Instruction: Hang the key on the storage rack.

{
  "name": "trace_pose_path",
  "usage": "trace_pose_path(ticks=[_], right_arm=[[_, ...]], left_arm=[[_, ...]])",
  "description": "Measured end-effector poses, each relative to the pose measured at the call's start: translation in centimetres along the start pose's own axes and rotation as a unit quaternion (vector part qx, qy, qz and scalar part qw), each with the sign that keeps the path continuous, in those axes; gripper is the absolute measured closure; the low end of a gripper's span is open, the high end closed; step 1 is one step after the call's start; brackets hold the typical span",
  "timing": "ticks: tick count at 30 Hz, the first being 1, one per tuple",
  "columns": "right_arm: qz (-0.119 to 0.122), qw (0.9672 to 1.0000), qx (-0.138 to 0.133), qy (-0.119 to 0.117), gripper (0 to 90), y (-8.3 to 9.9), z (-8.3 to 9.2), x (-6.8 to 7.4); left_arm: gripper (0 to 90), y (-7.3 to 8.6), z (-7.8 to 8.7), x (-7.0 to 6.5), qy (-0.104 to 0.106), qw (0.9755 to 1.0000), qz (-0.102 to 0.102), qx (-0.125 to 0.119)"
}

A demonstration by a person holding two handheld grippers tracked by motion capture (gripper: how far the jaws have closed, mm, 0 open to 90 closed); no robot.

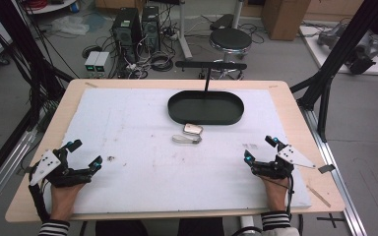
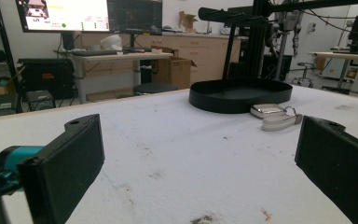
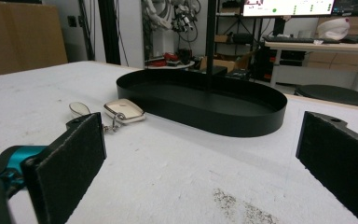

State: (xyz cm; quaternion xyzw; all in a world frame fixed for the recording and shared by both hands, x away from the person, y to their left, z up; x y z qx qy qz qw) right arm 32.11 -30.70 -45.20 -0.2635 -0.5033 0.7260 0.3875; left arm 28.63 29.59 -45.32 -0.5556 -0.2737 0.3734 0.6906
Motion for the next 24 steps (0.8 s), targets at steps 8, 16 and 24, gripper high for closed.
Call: trace_pose_path(ticks=[8,16,24], right_arm=[[0.011,0.9997,0.017,-0.015,0.3,-0.8,-0.4,0.3],[0.041,0.997,0.046,-0.047,0.4,-3.5,-0.9,0.6],[0.084,0.9834,0.096,-0.129,0.4,-7.0,-2.9,1.1]], left_arm=[[1.7,0.0,0.0,0.0,0.0,1.0,0.002,0.001],[1.7,0.0,0.0,-0.1,-0.004,1.0,0.0,0.002],[1.7,0.0,0.0,-0.1,-0.007,1.0,0.001,0.002]])
Point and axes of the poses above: each handheld gripper's, and its own axes: z roughly backward along the jaws, y roughly out of its underside, x roughly to its left, the point moved 2 cm from there along -z, roughly forward along the jaws, and after that the axes turned 15 degrees about x, right-handed, at the moved point
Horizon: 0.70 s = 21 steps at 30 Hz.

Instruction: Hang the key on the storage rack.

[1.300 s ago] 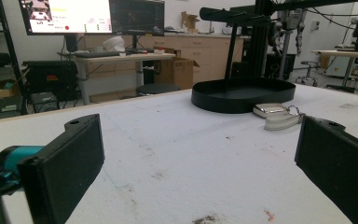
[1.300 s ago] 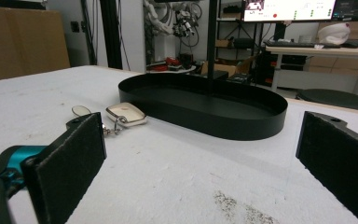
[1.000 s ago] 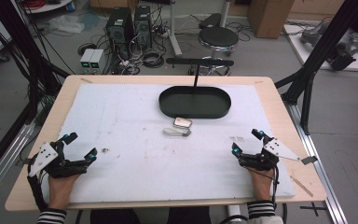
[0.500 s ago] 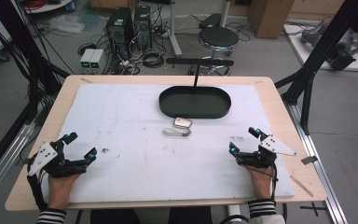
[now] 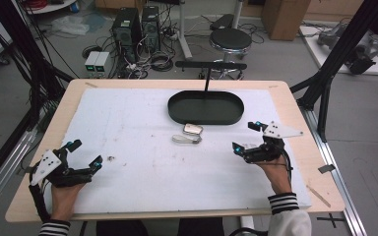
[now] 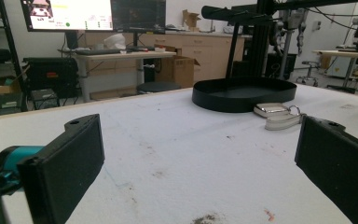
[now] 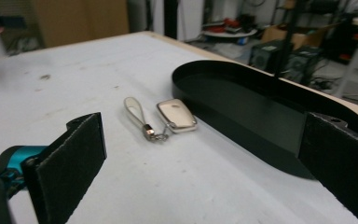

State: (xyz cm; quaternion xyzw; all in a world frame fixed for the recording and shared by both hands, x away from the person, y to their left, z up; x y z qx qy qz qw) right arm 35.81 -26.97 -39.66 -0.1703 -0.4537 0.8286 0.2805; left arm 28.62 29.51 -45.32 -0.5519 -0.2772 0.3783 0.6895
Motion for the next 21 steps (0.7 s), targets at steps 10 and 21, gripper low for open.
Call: trace_pose_path(ticks=[10,21], right_arm=[[0.061,0.9932,0.079,-0.061,0.4,-4.6,-3.2,0.1],[0.127,0.9739,0.157,-0.103,0.5,-7.9,-7.2,1.3]], left_arm=[[1.7,0.0,0.0,0.0,0.0,1.0,-0.001,0.0],[1.7,0.0,0.0,0.0,-0.001,1.0,0.0,0.001]])
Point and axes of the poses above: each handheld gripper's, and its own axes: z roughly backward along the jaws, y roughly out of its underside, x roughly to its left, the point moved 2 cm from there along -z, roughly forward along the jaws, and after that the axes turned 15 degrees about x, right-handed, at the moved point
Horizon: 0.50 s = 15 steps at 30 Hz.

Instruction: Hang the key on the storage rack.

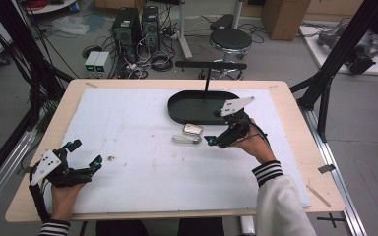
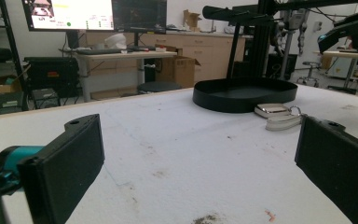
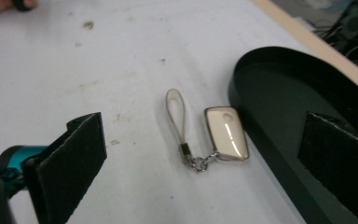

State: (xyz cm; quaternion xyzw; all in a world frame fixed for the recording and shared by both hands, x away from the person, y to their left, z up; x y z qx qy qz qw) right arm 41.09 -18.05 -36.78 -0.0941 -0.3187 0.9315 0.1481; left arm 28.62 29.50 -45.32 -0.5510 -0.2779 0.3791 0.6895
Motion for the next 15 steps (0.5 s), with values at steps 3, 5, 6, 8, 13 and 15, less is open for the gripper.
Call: trace_pose_path(ticks=[3,5,6,8,13,15], right_arm=[[0.031,0.9991,0.025,-0.016,3.4,-0.8,-1.1,0.2],[0.046,0.9977,0.045,-0.023,3.8,-1.3,-1.9,0.3],[0.05,0.997,0.054,-0.025,3.8,-1.5,-2.3,0.3],[0.056,0.9959,0.065,-0.028,3.9,-1.9,-2.9,0.3],[0.065,0.9922,0.1,-0.034,5.3,-2.7,-4.5,0.2],[0.066,0.9914,0.108,-0.035,7.7,-2.8,-4.8,0.1]], left_arm=[[1.7,0.0,0.0,0.0,0.0,1.0,-0.003,0.0],[1.7,0.0,0.0,0.0,0.0,1.0,-0.003,0.0],[1.7,0.0,0.0,0.0,0.0,1.0,-0.003,0.0],[1.7,0.0,0.0,0.0,0.0,1.0,-0.002,0.0],[1.7,0.0,0.0,0.0,0.001,1.0,-0.002,0.001],[1.7,0.0,0.0,0.0,0.0,1.0,-0.002,0.001]])
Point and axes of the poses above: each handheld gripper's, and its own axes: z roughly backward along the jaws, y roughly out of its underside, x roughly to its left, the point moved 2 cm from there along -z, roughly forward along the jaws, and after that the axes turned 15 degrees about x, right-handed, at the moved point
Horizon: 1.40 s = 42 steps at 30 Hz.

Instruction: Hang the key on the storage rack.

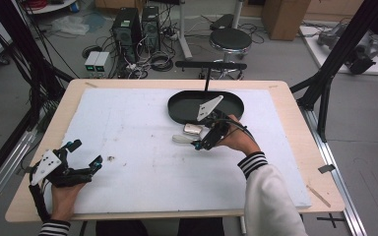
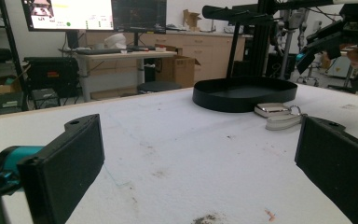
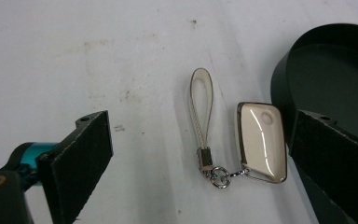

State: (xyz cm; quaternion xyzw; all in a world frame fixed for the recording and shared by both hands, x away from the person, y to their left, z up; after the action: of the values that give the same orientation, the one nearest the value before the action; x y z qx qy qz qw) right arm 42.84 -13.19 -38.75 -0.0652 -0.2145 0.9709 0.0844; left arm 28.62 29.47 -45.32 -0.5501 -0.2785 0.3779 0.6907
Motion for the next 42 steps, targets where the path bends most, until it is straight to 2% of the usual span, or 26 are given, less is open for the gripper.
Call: trace_pose_path(ticks=[1,6,8,10,13,16,17,18,21,23,28,33,34,42], right_arm=[[0.005,0.9998,0.013,-0.015,20.1,-0.2,-0.3,-0.1],[0.005,0.9993,0.035,-0.016,20.9,-0.5,-1.2,-0.4],[0.006,0.9989,0.043,-0.019,26.6,-0.4,-1.5,-0.6],[0.007,0.9984,0.053,-0.015,28.3,-0.4,-1.8,-0.7],[0.019,0.9974,0.068,-0.01,36.6,-0.5,-2.4,-0.8],[0.018,0.9955,0.093,-0.006,42.5,-0.5,-2.7,-0.7],[0.02,0.995,0.097,0.002,44.2,-0.6,-2.8,-0.8],[0.017,0.9945,0.104,-0.002,45.7,-0.6,-2.9,-0.7],[0.018,0.9938,0.11,-0.003,50.1,-0.6,-3.2,-0.7],[0.025,0.9931,0.114,-0.003,51.3,-0.7,-3.4,-0.7],[0.024,0.9917,0.126,-0.006,55.7,-0.7,-3.8,-0.7],[0.028,0.9905,0.135,-0.003,56.5,-0.9,-4.2,-0.7],[0.031,0.9896,0.141,-0.004,59.6,-0.9,-4.4,-0.7],[0.033,0.9879,0.151,-0.007,65.8,-1.0,-4.8,-0.7]], left_arm=[[1.7,0.0,0.0,0.0,0.0,1.0,0.0,-0.001],[1.7,0.0,0.0,0.0,-0.001,1.0,-0.002,-0.001],[1.7,0.0,0.0,0.0,-0.001,1.0,-0.001,-0.002],[1.7,0.0,0.0,0.0,0.0,1.0,-0.001,-0.002],[1.7,0.0,0.0,0.0,-0.001,1.0,-0.002,-0.001],[1.7,0.0,0.0,-0.1,-0.001,1.0,-0.004,0.0],[1.7,0.0,0.0,-0.1,-0.001,1.0,-0.004,0.0],[1.7,0.0,0.0,-0.1,-0.001,1.0,-0.004,-0.001],[1.7,0.0,0.0,-0.1,-0.001,1.0,-0.006,0.0],[1.7,0.0,0.0,-0.1,-0.001,1.0,-0.005,0.0],[1.7,0.0,0.0,-0.1,-0.002,1.0,-0.007,0.0],[1.7,0.0,0.0,-0.1,-0.002,1.0,-0.008,0.001],[1.7,0.0,0.0,-0.1,-0.001,1.0,-0.009,0.0],[1.7,0.0,0.0,-0.1,-0.002,1.0,-0.009,-0.001]])
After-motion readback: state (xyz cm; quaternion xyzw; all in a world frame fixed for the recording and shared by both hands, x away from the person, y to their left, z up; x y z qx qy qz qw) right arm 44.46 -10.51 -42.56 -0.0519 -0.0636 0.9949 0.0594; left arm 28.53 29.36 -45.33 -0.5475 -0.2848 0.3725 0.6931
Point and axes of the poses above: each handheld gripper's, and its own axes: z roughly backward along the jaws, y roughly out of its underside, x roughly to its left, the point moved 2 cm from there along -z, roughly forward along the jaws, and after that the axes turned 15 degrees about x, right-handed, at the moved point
